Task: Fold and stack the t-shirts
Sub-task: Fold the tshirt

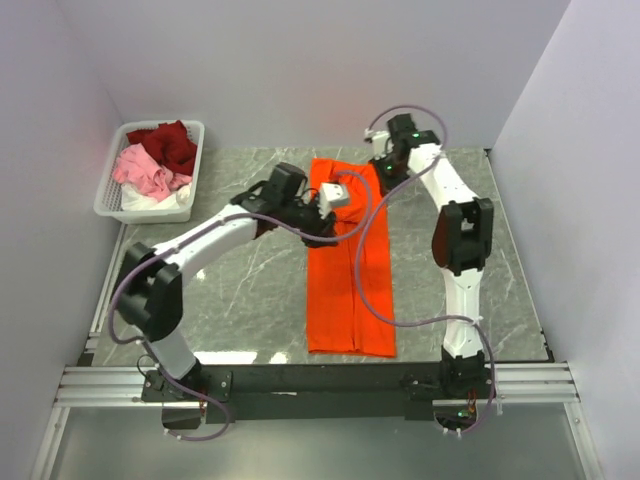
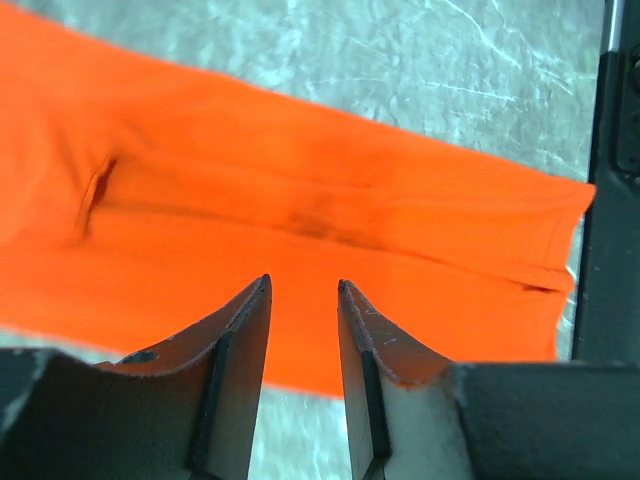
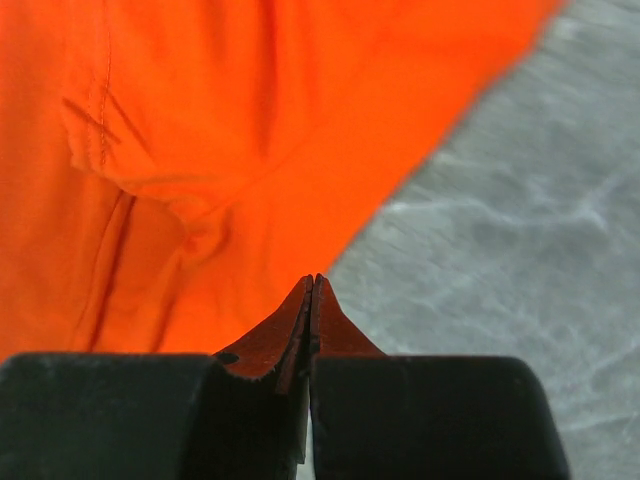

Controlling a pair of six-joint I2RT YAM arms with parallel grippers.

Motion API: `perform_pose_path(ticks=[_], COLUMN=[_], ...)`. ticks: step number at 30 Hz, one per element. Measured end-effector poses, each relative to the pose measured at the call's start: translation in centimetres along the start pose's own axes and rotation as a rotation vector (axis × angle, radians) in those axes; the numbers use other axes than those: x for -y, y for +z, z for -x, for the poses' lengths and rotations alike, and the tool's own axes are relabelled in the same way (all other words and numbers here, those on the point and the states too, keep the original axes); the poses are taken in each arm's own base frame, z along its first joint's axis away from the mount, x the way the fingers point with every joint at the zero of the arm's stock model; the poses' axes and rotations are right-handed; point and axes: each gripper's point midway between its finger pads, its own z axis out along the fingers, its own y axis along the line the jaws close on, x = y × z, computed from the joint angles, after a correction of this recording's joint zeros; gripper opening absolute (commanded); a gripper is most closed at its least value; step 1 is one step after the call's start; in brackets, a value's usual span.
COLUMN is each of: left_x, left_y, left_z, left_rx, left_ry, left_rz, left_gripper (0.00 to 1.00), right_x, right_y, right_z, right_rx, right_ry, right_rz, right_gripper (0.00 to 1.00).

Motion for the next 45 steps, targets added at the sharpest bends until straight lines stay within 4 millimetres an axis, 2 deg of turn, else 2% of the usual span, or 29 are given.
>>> perform_pose_path(ticks=[3,6,8,11,14,17,20,25,32,35,38,39,41,42,45], left_x=[-1.2,-3.5,-5.2,-7.9,-9.7,-10.6,-10.7,-12.1,-14.4,-14.7,-14.7,-14.6,-14.3,-13.9,-13.2], left_y=[-2.4,-2.7,-2.1,-0.3,2.0,4.0,4.6,3.3,0.6,0.2,0.0,0.0,-0.3,-0.8,-2.7], left_z=[-0.8,-3.2,-5.3,-8.3,-9.9,-11.1,-12.0,-12.9,-14.2,-14.3,-14.3,-14.2,-13.8,-13.6,-11.1], left_rx=[0.015,-0.007,-0.033,-0.077,-0.099,-0.111,-0.119,-0.112,-0.106,-0.111,-0.11,-0.104,-0.09,-0.089,-0.053], left_ry=[-0.072,-0.211,-0.328,-0.513,-0.636,-0.734,-0.824,-0.911,-0.971,-0.973,-0.956,-0.944,-0.912,-0.893,-0.785], left_rz=[0.04,0.065,0.08,0.091,0.085,0.072,0.062,0.087,0.138,0.145,0.133,0.125,0.117,0.117,0.129], left_gripper=[0.38,0.38,0.38,0.37,0.37,0.36,0.34,0.33,0.33,0.37,0.43,0.47,0.55,0.58,0.69], right_x=[-1.7,-2.9,-3.2,-2.4,-1.3,-0.7,-0.4,-0.2,-0.1,0.2,0.4,0.5,0.3,0.1,-0.9], right_y=[2.4,4.3,5.4,6.6,7.4,7.8,8.1,8.6,9.8,9.8,10.0,9.9,9.3,8.6,4.7], right_z=[-0.6,-1.0,-1.3,-2.1,-2.9,-3.4,-3.7,-3.0,-0.6,0.2,1.3,1.8,2.9,3.6,6.3], right_rx=[-0.054,-0.09,-0.11,-0.145,-0.178,-0.197,-0.209,-0.199,-0.149,-0.124,-0.081,-0.063,-0.019,0.009,0.123], right_ry=[-0.083,-0.147,-0.173,-0.185,-0.182,-0.18,-0.179,-0.185,-0.191,-0.185,-0.183,-0.182,-0.18,-0.179,-0.187], right_rz=[-0.019,-0.048,-0.066,-0.109,-0.145,-0.166,-0.178,-0.198,-0.268,-0.297,-0.318,-0.32,-0.316,-0.311,-0.286], right_gripper=[0.0,0.0,0.0,0.0,0.0,0.0,0.0,0.0,0.0,0.0,0.1,0.21,0.33,0.43,0.56])
